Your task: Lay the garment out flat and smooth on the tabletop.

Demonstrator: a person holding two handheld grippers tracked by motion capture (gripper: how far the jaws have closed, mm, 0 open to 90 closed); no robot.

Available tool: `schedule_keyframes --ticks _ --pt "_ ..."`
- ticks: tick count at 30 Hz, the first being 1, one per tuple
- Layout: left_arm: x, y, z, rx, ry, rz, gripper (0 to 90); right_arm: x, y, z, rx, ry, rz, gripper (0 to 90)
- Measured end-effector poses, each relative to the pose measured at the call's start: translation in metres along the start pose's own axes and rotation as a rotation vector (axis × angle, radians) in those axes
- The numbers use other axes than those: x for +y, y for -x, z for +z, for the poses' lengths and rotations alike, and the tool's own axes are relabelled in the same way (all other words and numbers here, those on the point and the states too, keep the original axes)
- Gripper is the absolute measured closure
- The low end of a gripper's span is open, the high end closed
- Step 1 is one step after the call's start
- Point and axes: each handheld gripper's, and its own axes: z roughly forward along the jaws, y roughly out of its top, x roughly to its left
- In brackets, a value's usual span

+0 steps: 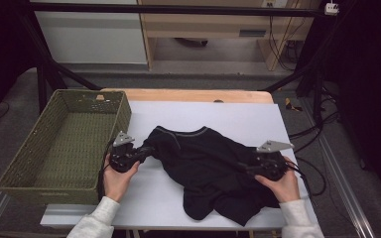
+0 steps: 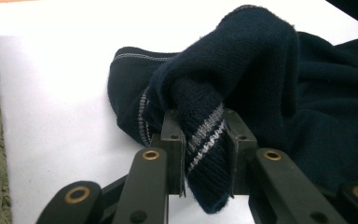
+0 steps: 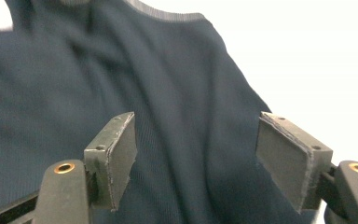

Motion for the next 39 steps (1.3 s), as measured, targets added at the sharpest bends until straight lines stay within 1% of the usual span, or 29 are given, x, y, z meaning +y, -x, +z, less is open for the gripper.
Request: schedule_keyframes --ticks 1,3,5,6,8,9,11,12,14,17,18,19,20,21,22,23,24,26,28,29,30,31,32,33,34,35,37,38,39 --pt "0.000 0.000 0.000 -0.001 -0.001 0.002 73.4 0.010 0.001 0.009 0.013 0.033 0.004 29.5" --pt "0.000 0.000 0.000 -0.003 -0.001 0.006 73.4 0.025 0.002 0.025 0.017 0.062 -0.003 27.4" --pt "0.000 0.000 0.000 -0.006 -0.001 0.006 73.4 0.038 0.002 0.043 0.020 0.077 -0.012 27.3" --pt "0.000 0.000 0.000 -0.007 0.000 0.007 73.4 0.042 0.003 0.049 0.025 0.073 -0.019 27.3" --pt "0.000 0.001 0.000 -0.011 0.001 0.005 73.4 0.051 0.004 0.066 0.024 0.053 -0.038 27.3" --pt "0.000 0.001 0.000 -0.012 0.000 0.005 73.5 0.056 0.004 0.077 0.028 0.041 -0.038 27.3" --pt "0.000 0.001 0.000 -0.014 -0.002 0.006 73.5 0.059 0.005 0.091 0.022 0.015 -0.050 28.7" --pt "0.000 0.001 0.000 -0.014 -0.002 0.006 73.4 0.061 0.007 0.101 0.021 -0.005 -0.050 30.5" --pt "0.000 0.000 0.001 -0.015 -0.002 0.006 73.5 0.061 0.010 0.114 0.021 -0.037 -0.053 33.3" --pt "0.000 0.000 0.001 -0.016 -0.001 0.008 73.5 0.058 0.015 0.133 0.033 -0.101 -0.056 43.2" --pt "0.000 0.000 0.001 -0.016 0.002 0.009 73.5 0.057 0.015 0.136 0.036 -0.114 -0.058 47.4" --pt "0.000 0.000 0.001 -0.017 0.002 0.010 73.5 0.054 0.015 0.139 0.027 -0.123 -0.078 55.7" --pt "0.000 0.000 0.001 -0.017 0.002 0.011 73.5 0.053 0.014 0.139 0.021 -0.129 -0.088 62.2" --pt "0.000 0.000 0.001 -0.017 0.002 0.010 73.5 0.052 0.014 0.137 0.009 -0.114 -0.100 77.4" --pt "0.000 0.001 0.001 -0.018 0.003 0.009 73.5 0.052 0.014 0.134 0.003 -0.119 -0.102 85.0" --pt "0.000 0.001 0.001 -0.018 0.003 0.011 73.5 0.052 0.017 0.129 0.000 -0.121 -0.094 87.5" --pt "0.000 0.001 0.000 -0.021 0.001 0.010 73.5 0.052 0.018 0.125 0.001 -0.117 -0.078 88.1" --pt "0.000 0.001 0.000 -0.023 0.003 0.013 73.5 0.053 0.025 0.112 -0.038 -0.108 -0.070 88.6" --pt "0.000 0.000 0.001 -0.024 0.001 0.017 73.5 0.052 0.033 0.099 -0.086 -0.082 -0.061 88.8" --pt "0.000 0.001 0.002 -0.025 -0.003 0.013 73.5 0.050 0.040 0.087 -0.127 -0.072 -0.049 88.8" --pt "0.000 0.000 0.003 -0.020 -0.008 0.015 73.5 0.048 0.045 0.080 -0.154 -0.069 -0.039 88.8" --pt "0.000 0.000 0.004 -0.019 -0.016 0.014 73.5 0.045 0.054 0.067 -0.204 -0.064 -0.021 88.8" --pt "-0.001 0.000 0.005 -0.016 -0.024 0.015 73.4 0.041 0.060 0.060 -0.220 -0.060 0.003 88.8" --pt "-0.001 0.001 0.007 -0.012 -0.033 0.015 73.4 0.036 0.067 0.050 -0.234 -0.060 0.040 88.8" --pt "-0.001 0.001 0.009 -0.009 -0.042 0.013 73.4 0.029 0.072 0.042 -0.254 -0.067 0.057 88.8" --pt "-0.001 0.001 0.010 -0.007 -0.048 0.012 73.4 0.022 0.075 0.036 -0.273 -0.089 0.058 88.7" --pt "-0.001 0.000 0.013 -0.003 -0.058 0.008 73.3 0.006 0.078 0.030 -0.284 -0.134 0.045 88.5" --pt "-0.002 0.000 0.014 -0.003 -0.061 0.005 73.2 0.002 0.078 0.029 -0.276 -0.140 0.049 88.2" --pt "-0.002 -0.001 0.016 -0.005 -0.064 0.002 73.0 -0.003 0.078 0.029 -0.251 -0.146 0.064 87.4"
